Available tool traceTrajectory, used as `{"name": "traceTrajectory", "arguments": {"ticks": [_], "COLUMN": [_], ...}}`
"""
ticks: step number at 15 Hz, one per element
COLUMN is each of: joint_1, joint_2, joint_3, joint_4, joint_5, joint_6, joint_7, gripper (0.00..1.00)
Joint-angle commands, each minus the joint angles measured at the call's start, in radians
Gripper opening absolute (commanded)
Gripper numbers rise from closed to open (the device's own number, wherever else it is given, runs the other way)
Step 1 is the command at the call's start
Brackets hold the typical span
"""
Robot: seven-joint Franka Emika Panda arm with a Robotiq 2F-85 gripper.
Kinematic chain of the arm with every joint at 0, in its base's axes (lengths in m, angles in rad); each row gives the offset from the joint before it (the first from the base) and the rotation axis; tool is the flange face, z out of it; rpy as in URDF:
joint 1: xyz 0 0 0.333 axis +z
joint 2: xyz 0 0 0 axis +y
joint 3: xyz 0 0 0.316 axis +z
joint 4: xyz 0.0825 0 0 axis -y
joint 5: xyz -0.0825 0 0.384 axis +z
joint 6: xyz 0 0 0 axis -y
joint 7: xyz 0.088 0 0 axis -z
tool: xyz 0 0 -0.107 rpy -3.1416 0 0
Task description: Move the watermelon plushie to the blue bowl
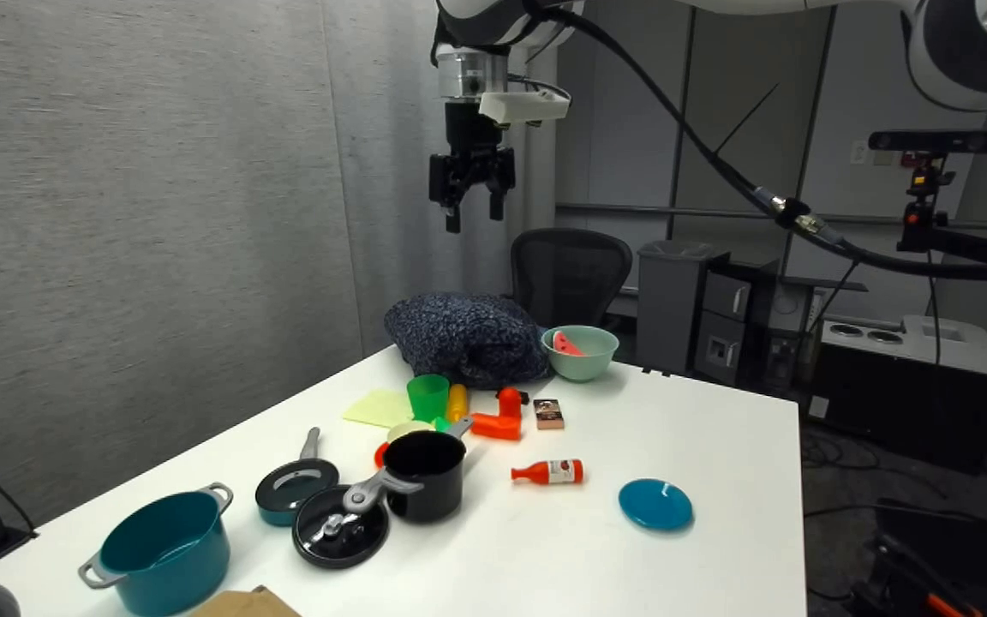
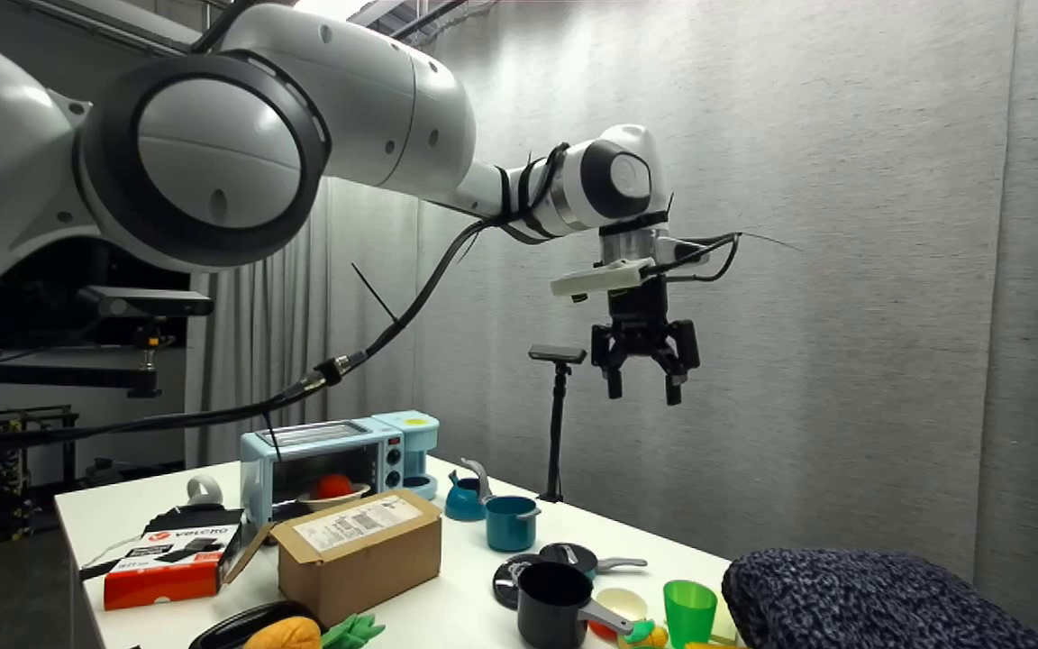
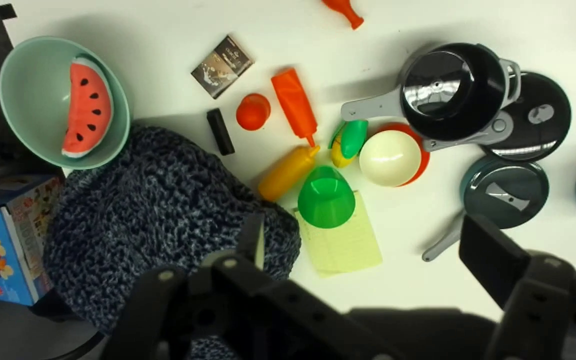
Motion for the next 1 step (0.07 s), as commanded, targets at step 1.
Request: {"name": "traceTrajectory", "arguments": {"ticks": [1], "joint_1": [0.0], "joint_2": [-0.001], "joint_3": [0.001], "joint_4": [-0.001], "joint_5": [0.0], "joint_6": [-0.001], "joint_7": [-0.005], "gripper": [1.0]}}
